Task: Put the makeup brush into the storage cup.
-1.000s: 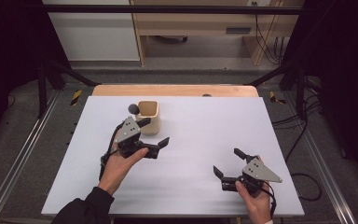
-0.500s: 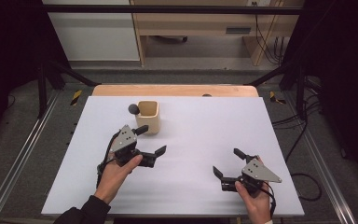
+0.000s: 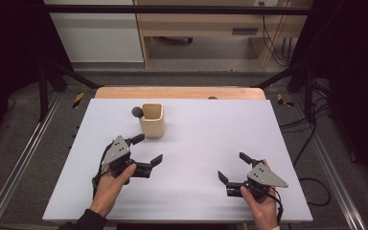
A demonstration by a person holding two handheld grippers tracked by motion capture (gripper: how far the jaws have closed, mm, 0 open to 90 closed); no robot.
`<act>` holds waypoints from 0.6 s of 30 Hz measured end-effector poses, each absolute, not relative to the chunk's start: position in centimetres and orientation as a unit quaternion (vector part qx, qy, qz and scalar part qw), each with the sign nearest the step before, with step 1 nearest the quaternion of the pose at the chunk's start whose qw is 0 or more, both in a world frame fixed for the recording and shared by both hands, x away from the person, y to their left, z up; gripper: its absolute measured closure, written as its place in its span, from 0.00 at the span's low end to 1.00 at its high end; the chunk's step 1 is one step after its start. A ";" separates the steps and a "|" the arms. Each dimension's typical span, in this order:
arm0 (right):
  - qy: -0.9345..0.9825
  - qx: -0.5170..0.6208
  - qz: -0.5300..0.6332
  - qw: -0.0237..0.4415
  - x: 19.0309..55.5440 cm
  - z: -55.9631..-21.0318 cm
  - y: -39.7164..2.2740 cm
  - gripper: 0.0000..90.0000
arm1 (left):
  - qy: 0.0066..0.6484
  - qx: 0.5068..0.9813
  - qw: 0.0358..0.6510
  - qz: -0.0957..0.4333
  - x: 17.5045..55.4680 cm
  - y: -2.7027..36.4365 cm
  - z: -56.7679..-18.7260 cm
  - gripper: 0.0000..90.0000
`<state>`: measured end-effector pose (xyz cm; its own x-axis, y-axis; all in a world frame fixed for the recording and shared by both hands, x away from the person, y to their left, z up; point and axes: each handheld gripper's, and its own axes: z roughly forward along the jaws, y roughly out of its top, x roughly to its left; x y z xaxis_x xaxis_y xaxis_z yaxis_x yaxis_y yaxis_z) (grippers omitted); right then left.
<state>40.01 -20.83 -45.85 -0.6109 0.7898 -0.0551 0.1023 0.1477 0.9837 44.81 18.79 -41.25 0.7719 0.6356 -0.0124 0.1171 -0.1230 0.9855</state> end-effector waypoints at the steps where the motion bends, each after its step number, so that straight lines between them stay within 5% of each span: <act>1: 0.695 0.321 0.569 0.302 40.0 -45.8 -20.8 0.04 | 0.264 0.716 0.610 0.213 44.7 18.9 -41.4 0.02; 18: 0.694 0.321 0.569 0.304 40.0 -45.8 -20.9 0.04 | 0.267 0.724 0.586 0.245 43.3 21.6 -43.3 0.02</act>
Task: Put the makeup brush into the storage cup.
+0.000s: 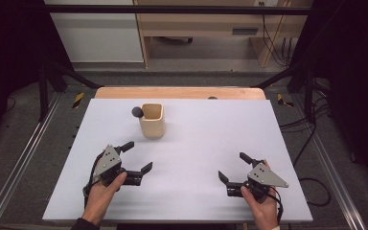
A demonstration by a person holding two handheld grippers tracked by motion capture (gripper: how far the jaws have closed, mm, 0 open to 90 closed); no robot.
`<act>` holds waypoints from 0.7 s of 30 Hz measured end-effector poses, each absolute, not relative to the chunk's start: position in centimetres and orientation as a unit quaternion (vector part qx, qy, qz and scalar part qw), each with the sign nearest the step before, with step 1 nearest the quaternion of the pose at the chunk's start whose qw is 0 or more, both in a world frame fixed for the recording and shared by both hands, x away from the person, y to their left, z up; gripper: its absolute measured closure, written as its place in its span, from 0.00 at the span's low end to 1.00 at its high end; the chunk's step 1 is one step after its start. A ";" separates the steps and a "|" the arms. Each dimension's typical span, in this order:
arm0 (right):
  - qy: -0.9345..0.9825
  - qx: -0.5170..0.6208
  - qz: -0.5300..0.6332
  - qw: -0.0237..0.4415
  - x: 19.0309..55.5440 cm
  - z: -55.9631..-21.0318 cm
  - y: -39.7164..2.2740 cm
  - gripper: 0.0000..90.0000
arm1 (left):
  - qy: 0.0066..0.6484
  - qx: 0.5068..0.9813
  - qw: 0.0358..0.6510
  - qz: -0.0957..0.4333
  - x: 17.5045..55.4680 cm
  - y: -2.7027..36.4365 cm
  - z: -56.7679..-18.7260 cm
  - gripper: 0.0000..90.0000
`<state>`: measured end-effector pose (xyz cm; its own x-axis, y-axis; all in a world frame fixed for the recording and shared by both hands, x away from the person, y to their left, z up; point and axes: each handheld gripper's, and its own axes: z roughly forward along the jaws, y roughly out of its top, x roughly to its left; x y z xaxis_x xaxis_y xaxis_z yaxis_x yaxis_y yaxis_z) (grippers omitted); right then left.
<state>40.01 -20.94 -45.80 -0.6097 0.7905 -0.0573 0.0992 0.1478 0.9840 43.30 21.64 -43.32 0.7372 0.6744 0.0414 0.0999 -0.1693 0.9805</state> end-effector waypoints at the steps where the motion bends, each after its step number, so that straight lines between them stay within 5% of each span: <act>1: 0.694 0.321 0.569 0.304 40.0 -45.8 -21.0 0.04 | 0.265 0.727 0.583 0.249 43.2 21.9 -43.3 0.02; 21: 0.689 0.323 0.570 0.309 39.8 -45.4 -21.7 0.04 | 0.278 0.703 0.582 0.299 41.0 26.7 -43.0 0.02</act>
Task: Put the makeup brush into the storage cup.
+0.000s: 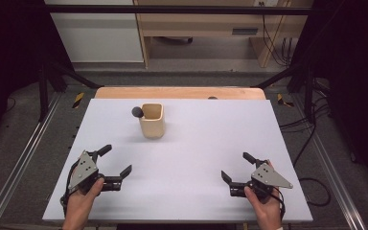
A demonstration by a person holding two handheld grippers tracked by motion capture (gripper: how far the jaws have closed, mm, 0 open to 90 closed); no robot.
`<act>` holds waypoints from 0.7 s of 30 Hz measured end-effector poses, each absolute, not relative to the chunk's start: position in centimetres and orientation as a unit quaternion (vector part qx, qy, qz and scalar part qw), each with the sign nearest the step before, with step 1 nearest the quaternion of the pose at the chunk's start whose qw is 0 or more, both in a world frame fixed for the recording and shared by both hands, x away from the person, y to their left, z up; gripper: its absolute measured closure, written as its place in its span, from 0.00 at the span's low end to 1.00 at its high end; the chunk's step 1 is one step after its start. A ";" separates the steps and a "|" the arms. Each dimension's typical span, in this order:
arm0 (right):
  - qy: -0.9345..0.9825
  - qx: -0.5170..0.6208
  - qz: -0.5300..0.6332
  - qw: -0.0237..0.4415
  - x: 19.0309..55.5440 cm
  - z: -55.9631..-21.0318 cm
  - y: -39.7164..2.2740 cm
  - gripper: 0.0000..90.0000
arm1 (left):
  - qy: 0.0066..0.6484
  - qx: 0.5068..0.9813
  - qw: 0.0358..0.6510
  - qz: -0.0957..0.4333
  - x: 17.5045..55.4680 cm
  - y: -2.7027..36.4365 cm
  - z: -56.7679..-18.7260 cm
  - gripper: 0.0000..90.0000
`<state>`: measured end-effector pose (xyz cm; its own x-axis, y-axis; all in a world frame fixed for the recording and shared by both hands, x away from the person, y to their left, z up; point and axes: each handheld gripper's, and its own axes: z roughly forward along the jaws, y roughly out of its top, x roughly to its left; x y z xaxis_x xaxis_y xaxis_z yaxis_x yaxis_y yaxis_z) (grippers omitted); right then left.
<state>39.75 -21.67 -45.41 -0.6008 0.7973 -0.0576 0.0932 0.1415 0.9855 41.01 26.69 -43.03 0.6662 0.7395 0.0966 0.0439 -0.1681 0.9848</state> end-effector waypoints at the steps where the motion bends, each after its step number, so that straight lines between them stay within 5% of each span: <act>1: 0.688 0.325 0.570 0.309 39.7 -45.4 -21.7 0.04 | 0.278 0.703 0.581 0.300 40.9 26.9 -43.1 0.02; 21: 0.685 0.332 0.567 0.316 39.5 -45.3 -22.6 0.03 | 0.294 0.681 0.589 0.321 40.3 30.3 -43.7 0.01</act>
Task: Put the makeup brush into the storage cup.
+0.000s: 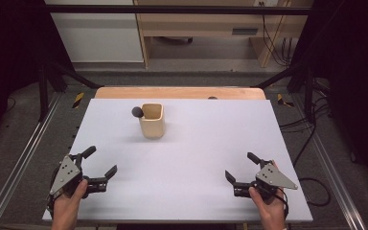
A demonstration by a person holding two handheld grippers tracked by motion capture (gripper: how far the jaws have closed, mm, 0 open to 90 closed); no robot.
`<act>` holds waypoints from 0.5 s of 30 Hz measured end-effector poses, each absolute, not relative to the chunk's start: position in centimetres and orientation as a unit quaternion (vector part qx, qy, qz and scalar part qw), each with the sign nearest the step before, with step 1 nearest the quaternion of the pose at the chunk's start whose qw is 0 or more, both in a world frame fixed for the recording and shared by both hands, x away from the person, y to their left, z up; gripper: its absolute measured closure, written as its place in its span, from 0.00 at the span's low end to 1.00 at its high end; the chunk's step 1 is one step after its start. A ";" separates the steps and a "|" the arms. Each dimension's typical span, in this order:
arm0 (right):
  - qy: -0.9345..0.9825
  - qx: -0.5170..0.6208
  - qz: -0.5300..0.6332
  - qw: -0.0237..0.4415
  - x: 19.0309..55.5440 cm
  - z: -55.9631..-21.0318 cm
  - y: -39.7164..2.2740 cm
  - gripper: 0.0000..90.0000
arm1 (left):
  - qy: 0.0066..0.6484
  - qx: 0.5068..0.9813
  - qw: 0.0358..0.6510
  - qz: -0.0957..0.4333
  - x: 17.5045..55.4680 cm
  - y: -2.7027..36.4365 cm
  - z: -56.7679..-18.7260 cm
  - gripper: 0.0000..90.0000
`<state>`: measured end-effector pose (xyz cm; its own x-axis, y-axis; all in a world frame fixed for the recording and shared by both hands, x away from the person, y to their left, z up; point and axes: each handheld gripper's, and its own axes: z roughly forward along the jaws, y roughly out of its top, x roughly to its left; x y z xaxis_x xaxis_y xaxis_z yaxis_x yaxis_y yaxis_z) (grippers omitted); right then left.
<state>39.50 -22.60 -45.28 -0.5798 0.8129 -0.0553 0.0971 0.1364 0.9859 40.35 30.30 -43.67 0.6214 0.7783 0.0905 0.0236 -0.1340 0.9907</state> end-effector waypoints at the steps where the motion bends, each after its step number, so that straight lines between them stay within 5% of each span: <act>1: 0.685 0.333 0.566 0.316 39.5 -45.3 -22.6 0.03 | 0.296 0.681 0.588 0.320 40.4 30.4 -43.8 0.01; 15: 0.682 0.335 0.561 0.328 39.6 -45.7 -23.4 0.03 | 0.307 0.672 0.592 0.323 40.4 31.2 -45.1 0.01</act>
<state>39.61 -23.37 -45.74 -0.5604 0.8252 -0.0710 0.0898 0.1458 0.9852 40.44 31.24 -45.12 0.6039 0.7939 0.0707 0.0299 -0.1112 0.9933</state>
